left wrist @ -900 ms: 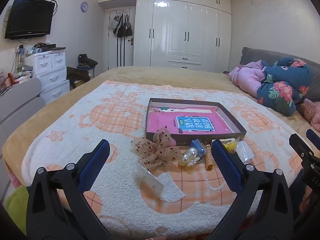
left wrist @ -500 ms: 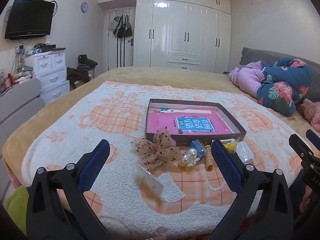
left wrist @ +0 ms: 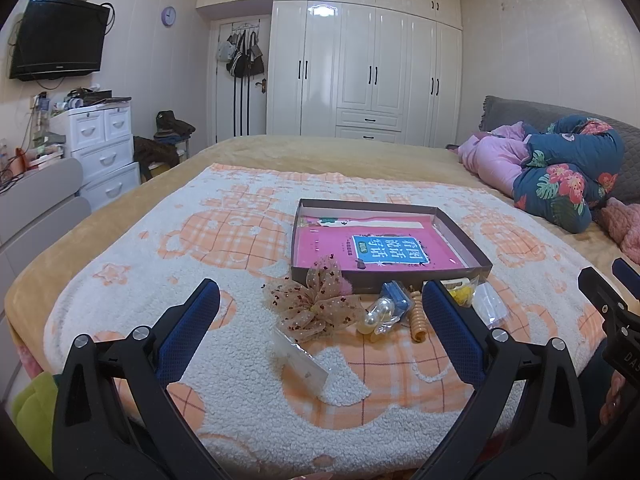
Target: Organize jewelry
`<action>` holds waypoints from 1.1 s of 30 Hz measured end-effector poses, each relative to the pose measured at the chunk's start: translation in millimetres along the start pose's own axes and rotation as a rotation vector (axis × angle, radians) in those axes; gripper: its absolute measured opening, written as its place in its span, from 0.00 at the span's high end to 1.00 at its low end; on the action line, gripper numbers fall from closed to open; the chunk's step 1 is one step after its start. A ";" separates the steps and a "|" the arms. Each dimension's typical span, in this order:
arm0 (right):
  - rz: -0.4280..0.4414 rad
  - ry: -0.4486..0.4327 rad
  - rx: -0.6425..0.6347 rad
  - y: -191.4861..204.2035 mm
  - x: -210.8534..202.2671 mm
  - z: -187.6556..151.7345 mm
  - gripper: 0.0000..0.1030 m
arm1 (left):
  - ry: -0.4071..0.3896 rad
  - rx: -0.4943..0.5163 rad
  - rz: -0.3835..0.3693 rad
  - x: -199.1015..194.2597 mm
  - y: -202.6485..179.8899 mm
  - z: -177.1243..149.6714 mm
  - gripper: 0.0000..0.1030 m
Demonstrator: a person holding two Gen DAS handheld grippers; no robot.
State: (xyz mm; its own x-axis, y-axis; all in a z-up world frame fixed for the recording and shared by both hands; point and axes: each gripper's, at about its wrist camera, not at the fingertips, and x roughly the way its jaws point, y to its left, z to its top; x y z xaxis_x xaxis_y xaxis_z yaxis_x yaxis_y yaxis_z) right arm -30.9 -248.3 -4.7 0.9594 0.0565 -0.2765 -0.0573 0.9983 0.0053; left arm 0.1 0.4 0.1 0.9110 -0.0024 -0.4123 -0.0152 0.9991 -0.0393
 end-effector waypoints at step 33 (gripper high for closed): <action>0.008 0.000 -0.005 3.2 1.7 -1.0 0.06 | -0.002 0.002 0.003 -0.3 5.5 3.0 0.10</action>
State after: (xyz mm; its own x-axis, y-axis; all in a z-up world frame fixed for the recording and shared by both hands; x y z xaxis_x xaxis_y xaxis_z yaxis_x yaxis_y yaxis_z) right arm -29.8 -245.0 -6.1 0.9588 0.0647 -0.2767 -0.0666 0.9978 0.0025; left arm 1.0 6.0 2.7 0.9120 0.0004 -0.4102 -0.0167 0.9992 -0.0362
